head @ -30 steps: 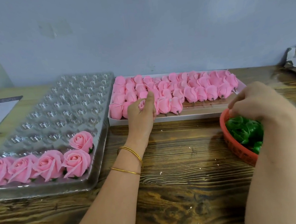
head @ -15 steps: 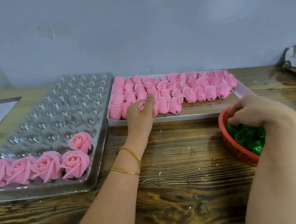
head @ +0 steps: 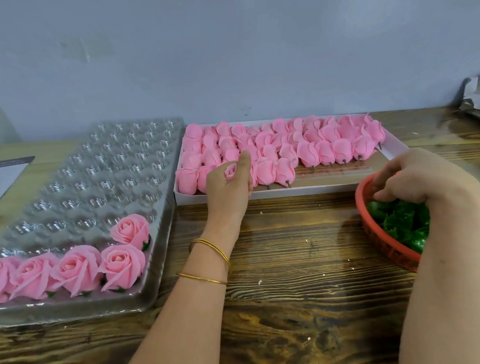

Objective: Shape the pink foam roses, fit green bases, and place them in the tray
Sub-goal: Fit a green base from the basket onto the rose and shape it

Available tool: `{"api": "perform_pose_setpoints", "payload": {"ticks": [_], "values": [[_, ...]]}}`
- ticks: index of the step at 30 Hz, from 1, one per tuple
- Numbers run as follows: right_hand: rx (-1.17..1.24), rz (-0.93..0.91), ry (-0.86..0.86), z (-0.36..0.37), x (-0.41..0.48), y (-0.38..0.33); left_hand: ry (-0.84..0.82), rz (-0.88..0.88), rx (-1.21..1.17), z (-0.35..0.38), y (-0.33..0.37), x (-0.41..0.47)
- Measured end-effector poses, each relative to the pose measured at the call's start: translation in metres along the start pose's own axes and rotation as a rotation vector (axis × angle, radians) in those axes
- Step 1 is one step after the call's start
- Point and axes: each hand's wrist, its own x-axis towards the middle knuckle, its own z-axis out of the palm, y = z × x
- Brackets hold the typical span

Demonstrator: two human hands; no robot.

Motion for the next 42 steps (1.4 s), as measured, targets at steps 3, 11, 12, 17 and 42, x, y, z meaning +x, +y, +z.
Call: {"api": "perform_pose_setpoints", "payload": {"ticks": [3, 11, 12, 17, 42], "values": [[0.082, -0.085, 0.06, 0.002, -0.006, 0.001, 0.005, 0.004, -0.002, 0.0, -0.001, 0.0], [0.169, -0.057, 0.214, -0.002, 0.0, -0.002, -0.001, 0.022, -0.006, 0.0, 0.0, 0.0], [0.18, -0.083, 0.232, 0.0, 0.0, -0.001, -0.002, 0.02, -0.006, 0.0, 0.0, 0.0], [0.206, -0.153, 0.255, -0.001, -0.003, -0.003, -0.004, 0.021, -0.013, -0.001, 0.0, 0.0], [0.969, -0.591, -0.333, 0.072, -0.028, -0.08, -0.006, -0.015, -0.048, 0.001, -0.001, 0.001]]}}
